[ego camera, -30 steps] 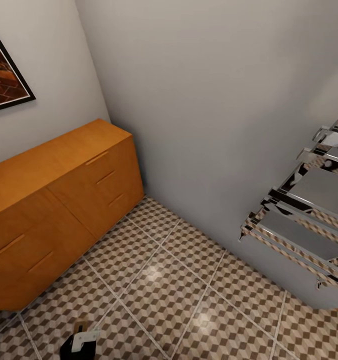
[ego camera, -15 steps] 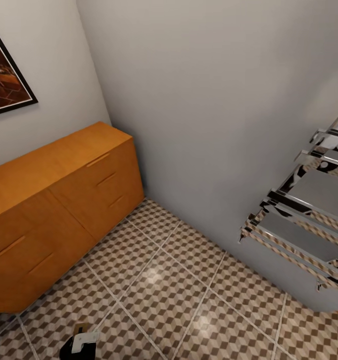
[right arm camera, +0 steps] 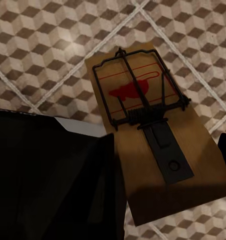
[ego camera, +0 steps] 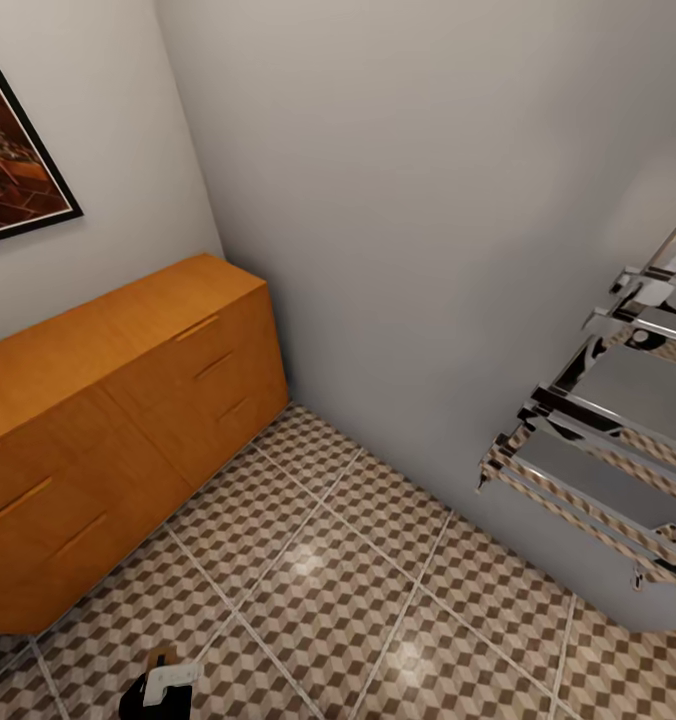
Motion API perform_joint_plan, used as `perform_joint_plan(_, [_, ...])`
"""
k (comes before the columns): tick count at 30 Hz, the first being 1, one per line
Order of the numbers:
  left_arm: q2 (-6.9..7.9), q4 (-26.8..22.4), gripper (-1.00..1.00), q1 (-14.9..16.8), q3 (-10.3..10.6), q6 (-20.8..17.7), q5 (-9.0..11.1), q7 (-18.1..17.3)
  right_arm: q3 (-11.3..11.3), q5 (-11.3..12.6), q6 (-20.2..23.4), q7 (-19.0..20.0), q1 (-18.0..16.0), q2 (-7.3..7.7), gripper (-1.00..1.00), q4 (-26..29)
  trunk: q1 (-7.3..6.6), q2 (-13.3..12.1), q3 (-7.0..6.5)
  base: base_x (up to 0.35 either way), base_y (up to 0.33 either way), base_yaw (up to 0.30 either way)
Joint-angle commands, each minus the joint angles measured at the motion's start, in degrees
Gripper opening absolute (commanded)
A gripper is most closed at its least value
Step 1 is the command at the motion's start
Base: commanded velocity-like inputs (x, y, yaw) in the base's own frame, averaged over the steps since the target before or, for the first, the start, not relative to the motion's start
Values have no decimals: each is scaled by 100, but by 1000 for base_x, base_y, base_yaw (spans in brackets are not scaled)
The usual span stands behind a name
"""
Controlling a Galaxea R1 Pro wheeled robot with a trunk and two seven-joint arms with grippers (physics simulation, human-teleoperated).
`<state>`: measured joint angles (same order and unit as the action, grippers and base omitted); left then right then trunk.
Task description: Take the four mousetraps from the cabinet in the bathroom and place them on the bathroom floor. Make sure all four end up on the same floor surface, and ensure that at least two of them are either under or directly next to the same bathroom sink.
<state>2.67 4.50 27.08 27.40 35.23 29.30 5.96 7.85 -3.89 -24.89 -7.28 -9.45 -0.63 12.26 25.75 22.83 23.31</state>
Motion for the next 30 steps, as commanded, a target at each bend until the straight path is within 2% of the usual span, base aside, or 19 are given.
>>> perform_joint_plan(1, [-4,15,-100,4,50,19,-21,54,34,-35,-6,-70,-4,1,-100,-5,3,9,-2,0,0,0])
perform_joint_plan(30, [-12,15,-100,5,50,11,-21,57,32,-33,-7,-71,-4,2,-100,-4,3,9,-272,0,0,0])
